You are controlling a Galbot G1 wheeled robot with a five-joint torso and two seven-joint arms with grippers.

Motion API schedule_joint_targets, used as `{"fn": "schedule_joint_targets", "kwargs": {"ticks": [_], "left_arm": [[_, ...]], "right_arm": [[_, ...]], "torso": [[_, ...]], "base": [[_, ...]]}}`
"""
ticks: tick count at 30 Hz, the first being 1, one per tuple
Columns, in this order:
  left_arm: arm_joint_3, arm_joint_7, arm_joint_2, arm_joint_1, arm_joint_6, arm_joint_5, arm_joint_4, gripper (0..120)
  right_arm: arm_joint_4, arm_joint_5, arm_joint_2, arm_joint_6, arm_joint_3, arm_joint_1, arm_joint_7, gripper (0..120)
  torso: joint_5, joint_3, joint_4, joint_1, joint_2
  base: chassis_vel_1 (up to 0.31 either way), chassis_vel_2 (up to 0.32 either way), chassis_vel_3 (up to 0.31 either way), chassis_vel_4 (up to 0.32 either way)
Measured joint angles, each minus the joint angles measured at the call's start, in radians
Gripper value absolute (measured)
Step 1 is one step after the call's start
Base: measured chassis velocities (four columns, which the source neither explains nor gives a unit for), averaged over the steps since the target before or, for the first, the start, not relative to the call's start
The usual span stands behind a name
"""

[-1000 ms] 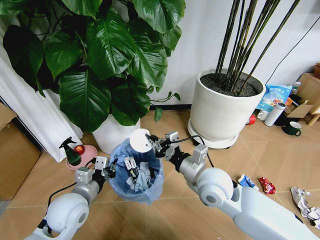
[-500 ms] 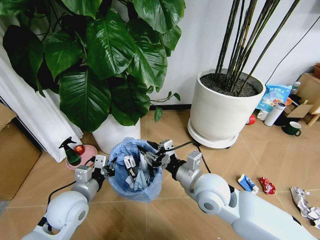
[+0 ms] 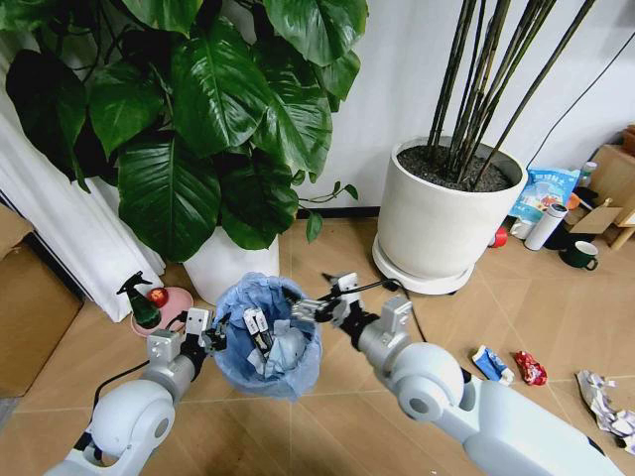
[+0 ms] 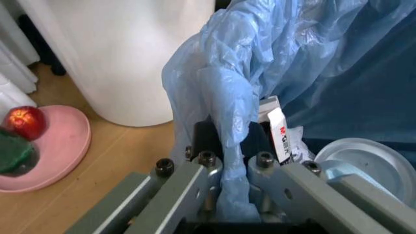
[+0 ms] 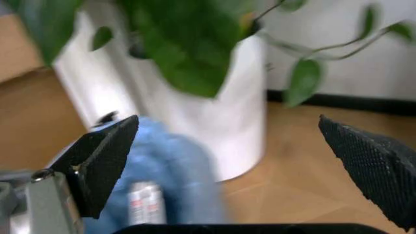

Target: Pick up the trash bin and place the garbage on the floor into it.

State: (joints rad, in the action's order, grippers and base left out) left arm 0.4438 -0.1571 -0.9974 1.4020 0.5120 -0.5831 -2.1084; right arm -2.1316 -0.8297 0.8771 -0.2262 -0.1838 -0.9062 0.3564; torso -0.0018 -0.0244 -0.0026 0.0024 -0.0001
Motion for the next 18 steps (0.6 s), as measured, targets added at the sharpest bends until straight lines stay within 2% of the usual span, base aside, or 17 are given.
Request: {"fn": "schedule_joint_targets", "kwargs": {"ticks": [1, 9, 10, 13, 14, 16, 18], "left_arm": [[0.000, 0.000, 0.000, 0.000, 0.000, 0.000, 0.000, 0], [0.021, -0.010, -0.024, 0.021, -0.010, 0.022, -0.011, 0], [0.021, -0.010, -0.024, 0.021, -0.010, 0.022, -0.011, 0], [0.029, -0.008, -0.028, 0.026, -0.015, 0.032, -0.013, 0], [0.029, -0.008, -0.028, 0.026, -0.015, 0.032, -0.013, 0], [0.029, -0.007, -0.028, 0.026, -0.015, 0.033, -0.014, 0], [0.029, -0.006, -0.028, 0.024, -0.015, 0.033, -0.014, 0]], "right_arm": [[0.000, 0.000, 0.000, 0.000, 0.000, 0.000, 0.000, 100], [0.022, 0.221, 0.014, 0.018, 0.230, -0.174, -0.006, 100], [0.022, 0.221, 0.014, 0.018, 0.230, -0.174, -0.006, 100], [0.023, 0.302, 0.034, 0.035, 0.360, -0.305, -0.031, 100], [0.023, 0.302, 0.034, 0.035, 0.360, -0.305, -0.031, 100], [0.007, 0.345, 0.052, 0.044, 0.448, -0.405, -0.049, 100], [-0.001, 0.371, 0.061, 0.053, 0.490, -0.450, -0.059, 100]], "torso": [[0.0000, 0.000, 0.0000, 0.000, 0.000], [0.0000, 0.000, 0.0001, 0.000, 0.000], [0.0000, 0.000, 0.0001, 0.000, 0.000], [0.0000, 0.000, -0.0001, 0.000, 0.000], [0.0000, 0.000, -0.0001, 0.000, 0.000], [0.0001, 0.000, -0.0002, 0.000, 0.000], [-0.0001, 0.000, -0.0003, 0.000, 0.000]], "base": [[0.000, 0.000, 0.000, 0.000], [0.000, 0.000, 0.000, 0.000], [0.000, 0.000, 0.000, 0.000], [0.000, 0.000, 0.000, 0.000], [0.000, 0.000, 0.000, 0.000], [0.000, 0.000, 0.000, 0.000], [0.000, 0.000, 0.000, 0.000]]}}
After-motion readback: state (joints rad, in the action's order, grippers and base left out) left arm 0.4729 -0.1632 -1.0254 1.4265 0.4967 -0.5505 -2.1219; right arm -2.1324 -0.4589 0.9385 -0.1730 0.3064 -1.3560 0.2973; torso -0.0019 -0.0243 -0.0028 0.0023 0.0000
